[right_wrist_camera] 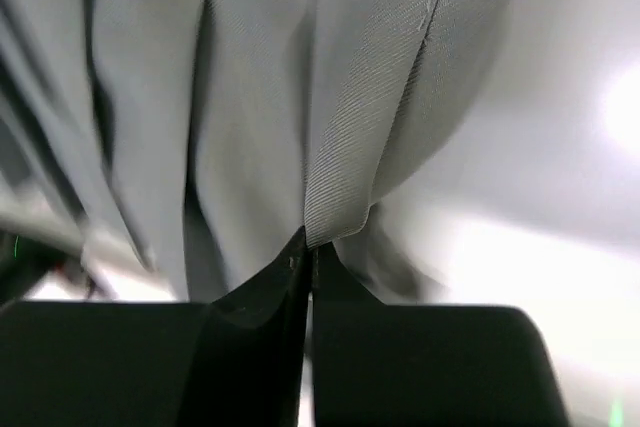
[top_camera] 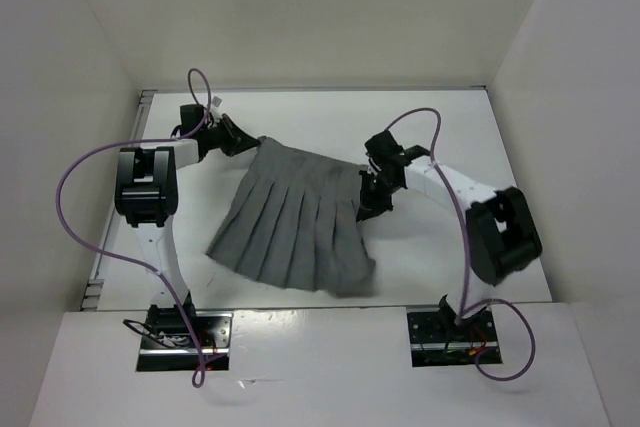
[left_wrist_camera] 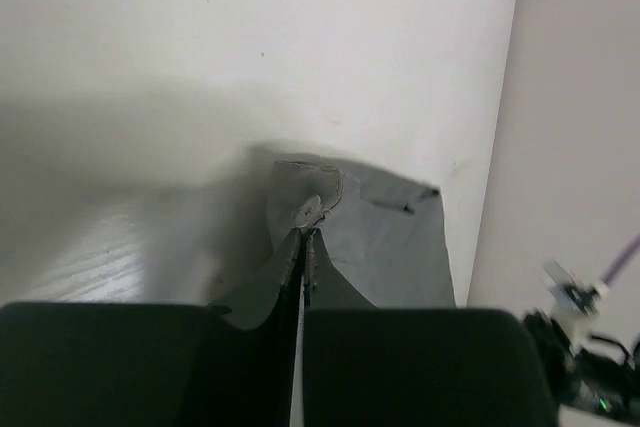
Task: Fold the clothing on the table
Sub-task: Flatten the skirt out
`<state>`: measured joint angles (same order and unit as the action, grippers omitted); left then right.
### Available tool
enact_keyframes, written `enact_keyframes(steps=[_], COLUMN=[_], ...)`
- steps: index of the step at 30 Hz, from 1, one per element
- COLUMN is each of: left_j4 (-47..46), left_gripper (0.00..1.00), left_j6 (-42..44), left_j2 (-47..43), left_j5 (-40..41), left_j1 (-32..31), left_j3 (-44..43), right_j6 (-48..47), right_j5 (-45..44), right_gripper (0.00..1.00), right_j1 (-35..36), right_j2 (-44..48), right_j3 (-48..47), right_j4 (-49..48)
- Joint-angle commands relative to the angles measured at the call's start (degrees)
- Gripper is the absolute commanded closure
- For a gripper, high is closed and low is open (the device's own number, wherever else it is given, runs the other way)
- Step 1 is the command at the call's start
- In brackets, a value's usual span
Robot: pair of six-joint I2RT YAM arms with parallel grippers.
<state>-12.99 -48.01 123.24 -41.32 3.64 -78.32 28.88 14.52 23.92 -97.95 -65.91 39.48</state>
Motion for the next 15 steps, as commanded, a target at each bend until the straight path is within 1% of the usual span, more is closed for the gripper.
enact_keyframes(steps=[1, 2, 3, 4, 5, 6, 9, 10, 12, 13, 15], left_j4=[1.0, 1.6, 1.6, 2.1, 2.1, 2.1, 2.7, 2.7, 3.2, 3.2, 3.2], left_gripper=[1.00, 1.00, 1.00, 1.00, 1.00, 1.00, 1.00, 1.00, 1.00, 1.00, 1.00], left_j6=[2.6, 2.6, 3.3, 3.3, 3.3, 3.3, 3.3, 3.3, 3.3, 3.3, 3.3], left_j2=[-2.0, -2.0, -2.6, -2.7, -2.7, -2.7, -1.3, -1.2, -0.6, -0.6, 0.0], left_j5=[-2.4, -2.4, -2.4, -2.4, -2.4, -2.4, -3.2, -3.8, -3.8, -3.8, -3.8], left_j1=[0.8, 0.8, 0.8, 1.4, 1.4, 1.4, 1.4, 1.4, 1.4, 1.4, 1.4], left_j3=[-0.2, -0.2, -0.2, -0.2, -0.2, -0.2, -1.6, -2.3, -2.8, -2.8, -3.5], right_j6=[4.7, 5.3, 5.3, 5.3, 5.3, 5.3, 4.5, 4.0, 3.3, 1.9, 1.3], right_j5=[0.0, -2.0, -4.4, -6.7, -10.6, -12.4, -17.8, -18.4, -20.7, -20.8, -20.8], right_gripper=[0.97, 0.83, 0.61, 0.57, 0.57, 0.57, 0.57, 0.57, 0.57, 0.57, 0.58], right_j1=[2.4, 2.4, 1.7, 1.0, 0.2, -1.7, -4.7, -4.7, -5.4, -5.4, -5.9], right_j2=[11.3, 12.5, 13.3, 13.3, 13.3, 13.3, 8.6, 5.5, 2.5, -0.5, -3.8], right_j3=[2.2, 2.2, 0.7, -0.5, -1.7, -4.4, -8.2, -9.0, -10.3, -10.3, -12.1], right_j4=[11.2, 12.3, 13.7, 13.7, 13.1, 12.6, 7.9, 5.3, 1.8, -1.7, -4.3])
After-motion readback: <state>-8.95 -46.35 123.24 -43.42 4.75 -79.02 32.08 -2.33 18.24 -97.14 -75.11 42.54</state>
